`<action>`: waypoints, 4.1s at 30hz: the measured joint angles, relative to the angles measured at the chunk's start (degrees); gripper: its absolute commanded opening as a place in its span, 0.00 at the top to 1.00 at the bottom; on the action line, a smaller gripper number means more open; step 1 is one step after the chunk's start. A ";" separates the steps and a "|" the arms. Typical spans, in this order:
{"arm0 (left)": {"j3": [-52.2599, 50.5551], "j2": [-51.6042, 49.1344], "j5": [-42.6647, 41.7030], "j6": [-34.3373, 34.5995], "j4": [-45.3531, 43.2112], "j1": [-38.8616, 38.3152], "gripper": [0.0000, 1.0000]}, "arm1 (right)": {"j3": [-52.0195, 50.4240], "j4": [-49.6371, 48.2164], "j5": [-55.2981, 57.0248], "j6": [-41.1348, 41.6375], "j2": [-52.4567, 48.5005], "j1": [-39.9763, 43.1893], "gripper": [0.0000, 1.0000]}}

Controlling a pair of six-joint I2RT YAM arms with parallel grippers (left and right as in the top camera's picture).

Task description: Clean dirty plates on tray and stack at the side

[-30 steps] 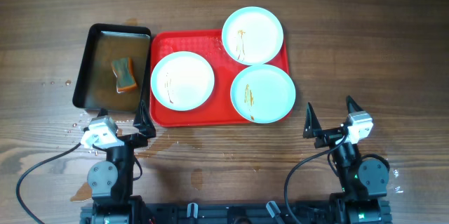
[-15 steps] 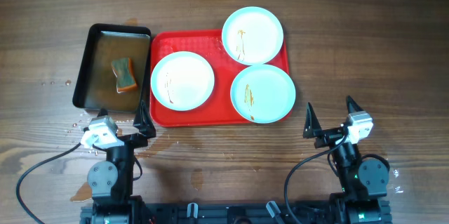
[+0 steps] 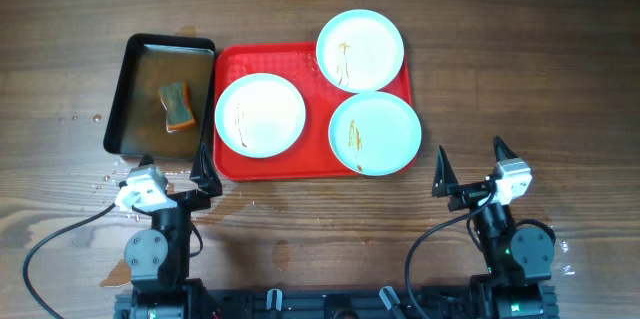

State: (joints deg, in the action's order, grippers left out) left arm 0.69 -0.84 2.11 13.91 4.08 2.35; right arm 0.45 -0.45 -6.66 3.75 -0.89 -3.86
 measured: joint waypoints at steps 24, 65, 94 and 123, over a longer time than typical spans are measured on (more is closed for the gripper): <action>0.00 0.00 0.15 0.02 -1.11 0.00 0.00 | -0.02 -8.13 -2.45 1.38 0.00 0.00 0.00; 58.42 -53.90 -5.25 0.46 43.10 0.00 0.00 | 68.24 21.77 -31.06 0.39 -76.65 -6.93 0.00; 76.59 -86.82 -6.51 3.50 54.53 9.35 0.05 | 96.52 40.00 -18.43 5.25 -118.97 -22.08 0.37; 76.59 -98.20 -6.27 3.32 47.25 13.90 0.22 | 96.85 41.27 -1.01 16.15 -128.56 -32.39 0.95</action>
State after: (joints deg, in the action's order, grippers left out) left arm 77.28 -99.04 -4.16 17.23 51.33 16.25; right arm 97.30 40.82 -7.66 19.90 -129.45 -36.25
